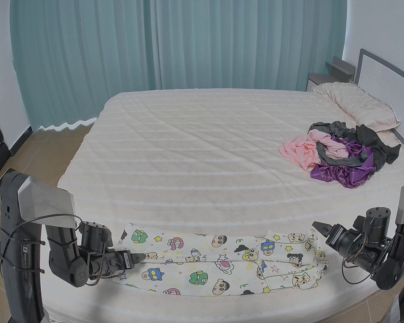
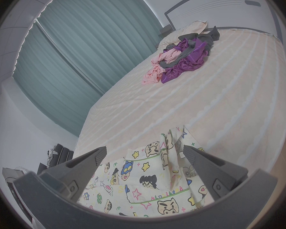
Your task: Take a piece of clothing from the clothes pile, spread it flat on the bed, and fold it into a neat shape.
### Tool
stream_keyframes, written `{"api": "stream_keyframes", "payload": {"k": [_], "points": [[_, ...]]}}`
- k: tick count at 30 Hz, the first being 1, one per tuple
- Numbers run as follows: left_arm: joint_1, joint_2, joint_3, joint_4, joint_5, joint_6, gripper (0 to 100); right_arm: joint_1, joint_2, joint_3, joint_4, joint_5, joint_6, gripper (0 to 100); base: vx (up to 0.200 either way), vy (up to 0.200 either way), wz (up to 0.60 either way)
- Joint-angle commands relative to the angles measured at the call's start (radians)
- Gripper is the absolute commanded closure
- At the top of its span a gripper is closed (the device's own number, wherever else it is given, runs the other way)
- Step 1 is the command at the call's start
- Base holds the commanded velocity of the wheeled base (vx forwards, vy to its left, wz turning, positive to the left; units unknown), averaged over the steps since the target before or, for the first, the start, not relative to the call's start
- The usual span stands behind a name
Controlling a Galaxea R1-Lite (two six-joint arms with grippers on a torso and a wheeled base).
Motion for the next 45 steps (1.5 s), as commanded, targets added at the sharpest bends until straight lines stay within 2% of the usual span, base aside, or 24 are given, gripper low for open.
{"api": "stream_keyframes", "payload": {"k": [1,2,14,18,25,30,33,41,42,43,45], "points": [[-0.011,0.005,-0.012,0.009,0.007,0.006,0,0.000,-0.005,0.017,-0.014,0.000,0.000,0,0.000,0.000,0.00],[-0.013,0.005,-0.018,0.012,0.007,0.009,100,0.000,-0.005,0.017,-0.015,0.000,0.000,0,0.000,0.000,0.00],[-0.017,-0.003,-0.019,0.042,0.007,0.015,100,-0.026,-0.001,0.011,-0.015,0.008,0.015,0,0.000,0.000,0.00],[-0.019,-0.014,-0.029,0.036,0.050,0.015,100,-0.038,-0.005,0.011,-0.014,0.009,0.015,0,0.000,0.000,0.00],[0.021,-0.166,0.034,0.053,0.056,0.016,100,-0.041,-0.005,0.010,-0.015,0.008,0.017,0,0.000,0.000,0.00],[0.096,-0.226,0.051,0.071,0.055,0.035,100,-0.040,-0.010,0.010,-0.015,0.005,0.017,0,0.000,0.000,0.00],[0.182,-0.267,0.053,0.096,0.040,0.059,100,-0.041,-0.019,0.010,-0.015,0.006,0.015,0,0.000,0.000,0.00],[0.429,-0.420,0.027,0.225,-0.134,0.064,100,-0.041,-0.021,0.011,-0.015,0.005,0.015,0,0.000,0.000,0.00],[0.440,-0.425,0.024,0.231,-0.140,0.065,100,-0.041,-0.021,0.011,-0.015,0.005,0.015,0,0.000,0.000,0.00],[0.504,-0.453,-0.001,0.271,-0.177,0.078,100,-0.044,-0.021,0.010,-0.015,0.006,0.015,0,0.000,0.000,0.00],[0.578,-0.479,-0.032,0.318,-0.210,0.087,100,-0.047,-0.021,0.010,-0.015,0.006,0.017,0,0.000,0.000,0.00]]}}
